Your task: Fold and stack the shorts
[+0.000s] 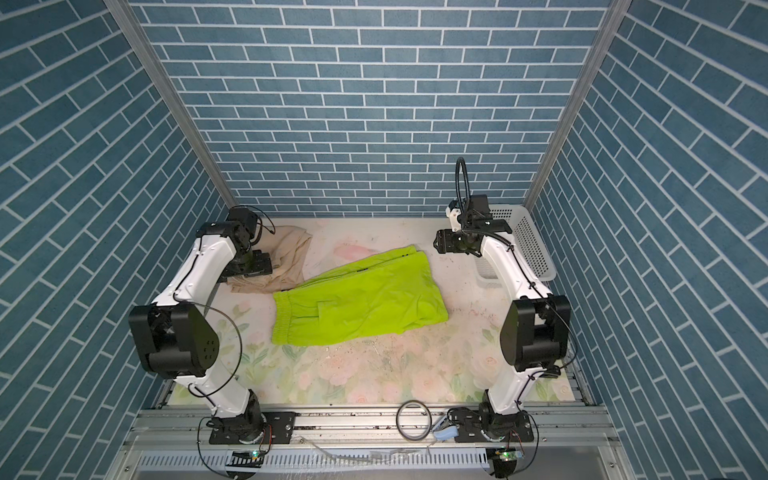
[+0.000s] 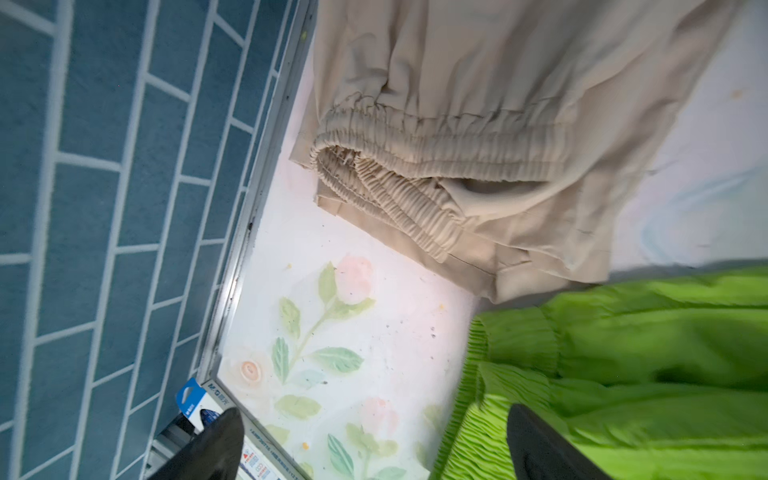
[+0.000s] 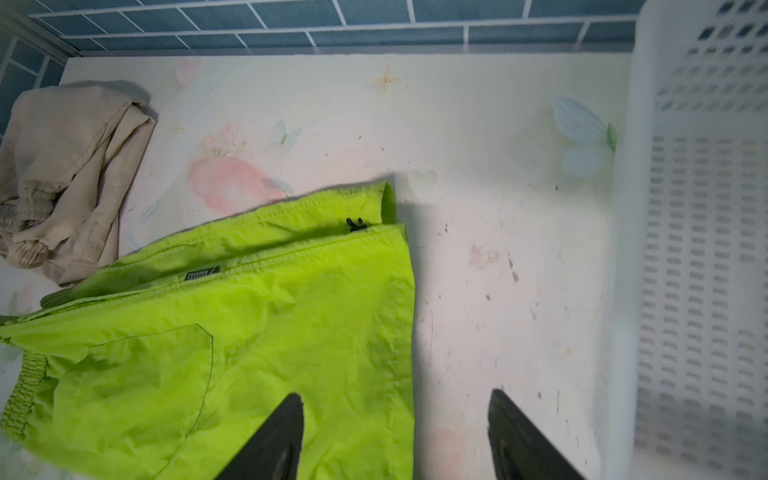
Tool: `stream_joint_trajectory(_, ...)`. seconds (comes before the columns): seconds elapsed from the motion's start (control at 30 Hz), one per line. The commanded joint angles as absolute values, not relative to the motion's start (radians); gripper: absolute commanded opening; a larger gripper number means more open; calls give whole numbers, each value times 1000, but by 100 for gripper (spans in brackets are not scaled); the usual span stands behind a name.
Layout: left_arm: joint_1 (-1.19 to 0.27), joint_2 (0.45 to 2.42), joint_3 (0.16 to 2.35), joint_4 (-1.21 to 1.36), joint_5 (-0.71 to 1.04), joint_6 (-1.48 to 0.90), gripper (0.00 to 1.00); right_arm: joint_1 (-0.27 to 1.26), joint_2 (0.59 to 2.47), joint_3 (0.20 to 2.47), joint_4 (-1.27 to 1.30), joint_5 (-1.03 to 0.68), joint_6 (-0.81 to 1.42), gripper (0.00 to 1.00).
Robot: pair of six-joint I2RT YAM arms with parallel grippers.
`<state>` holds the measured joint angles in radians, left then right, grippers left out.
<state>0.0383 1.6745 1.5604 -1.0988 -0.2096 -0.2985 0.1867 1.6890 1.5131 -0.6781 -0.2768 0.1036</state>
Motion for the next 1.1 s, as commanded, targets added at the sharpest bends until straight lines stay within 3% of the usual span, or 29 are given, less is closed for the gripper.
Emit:
stream_joint_trajectory(0.0,11,1570,1446,-1062,84,-298,100,183,1613,1330,-698,-274,190,72)
stream_joint_trajectory(0.13,-79,1421,1224,-939,215,-392,100,178,1483,1118,-688,-247,253,72)
stream_joint_trajectory(0.3,-170,1361,1012,-769,270,-490,100,178,1432,916,-554,-337,322,73)
stream_joint_trajectory(0.53,-170,1442,946,-623,163,-438,100,178,1532,832,-362,-387,337,69)
stream_joint_trajectory(0.6,-165,1474,955,-608,130,-419,100,178,1569,824,-322,-419,341,63)
stream_joint_trajectory(0.63,-162,1492,957,-593,124,-412,100,178,1588,822,-304,-440,345,55)
stream_joint_trajectory(0.77,-154,1553,955,-579,94,-405,100,178,1597,842,-333,-451,327,8)
stream_joint_trajectory(0.8,-153,1566,951,-581,78,-407,100,178,1580,856,-368,-423,313,0)
stream_joint_trajectory(0.93,-139,1620,933,-602,0,-407,100,180,1474,926,-519,-297,256,0)
stream_joint_trajectory(1.07,-108,1666,920,-597,-26,-394,100,182,1383,953,-578,-280,240,0)
